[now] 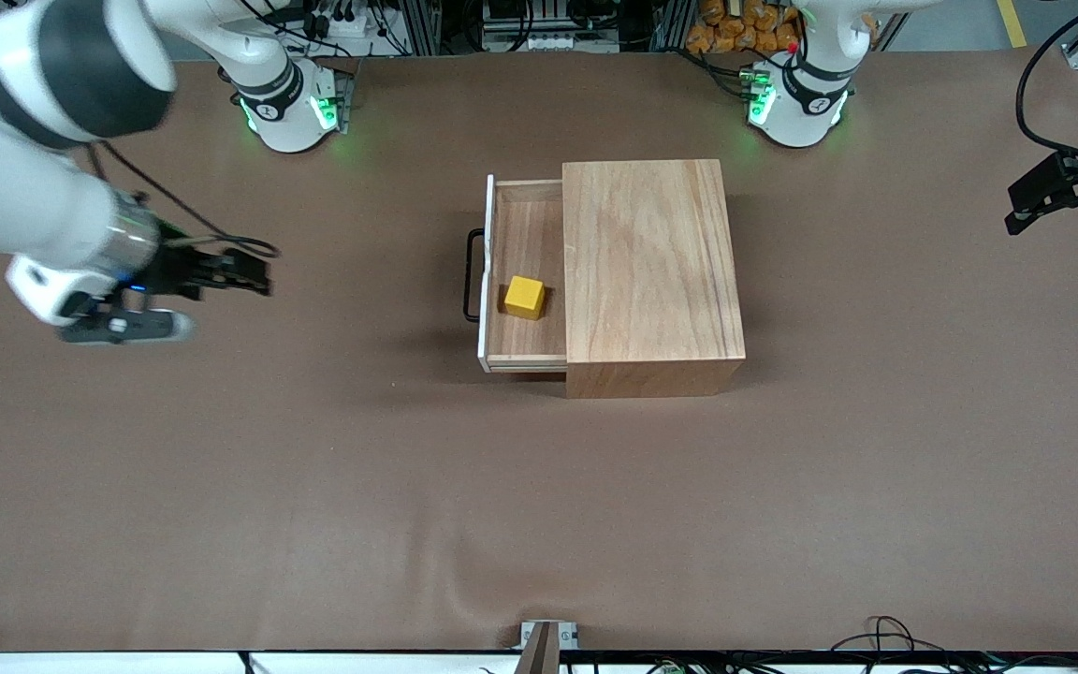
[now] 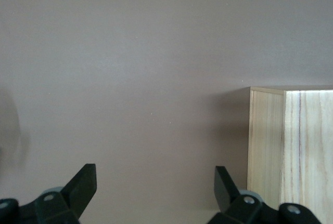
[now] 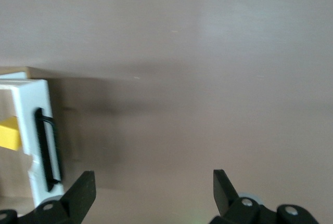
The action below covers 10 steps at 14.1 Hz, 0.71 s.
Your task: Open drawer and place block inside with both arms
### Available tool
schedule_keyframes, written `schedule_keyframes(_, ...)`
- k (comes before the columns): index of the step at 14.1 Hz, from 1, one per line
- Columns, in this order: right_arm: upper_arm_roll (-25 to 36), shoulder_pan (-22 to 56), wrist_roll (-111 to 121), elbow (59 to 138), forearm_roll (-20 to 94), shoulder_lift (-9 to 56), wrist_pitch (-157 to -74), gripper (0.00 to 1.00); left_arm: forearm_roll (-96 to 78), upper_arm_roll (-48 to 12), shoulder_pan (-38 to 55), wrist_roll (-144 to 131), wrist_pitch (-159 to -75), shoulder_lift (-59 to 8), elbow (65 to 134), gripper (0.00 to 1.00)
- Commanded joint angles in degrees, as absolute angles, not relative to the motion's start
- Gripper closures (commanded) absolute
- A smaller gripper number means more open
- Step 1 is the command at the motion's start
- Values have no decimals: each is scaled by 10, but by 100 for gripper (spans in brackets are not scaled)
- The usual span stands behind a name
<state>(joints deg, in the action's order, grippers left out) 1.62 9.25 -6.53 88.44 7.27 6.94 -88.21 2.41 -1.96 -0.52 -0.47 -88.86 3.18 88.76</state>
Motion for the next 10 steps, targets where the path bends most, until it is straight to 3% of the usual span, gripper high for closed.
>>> schedule_keyframes(1,3,62,-34,910,37,9,-868,0,16,-20,-7,-10,-888,45,899,0)
schedule_keyframes(3,-4,41,10,900,-15,-12,-866,0,16,-20,-8,-6,-888,44,899,0)
schedule_keyframes(10,-4,-8,1,899,-14,-27,-810,0,-8,-18,-10,1,-869,45,898,0)
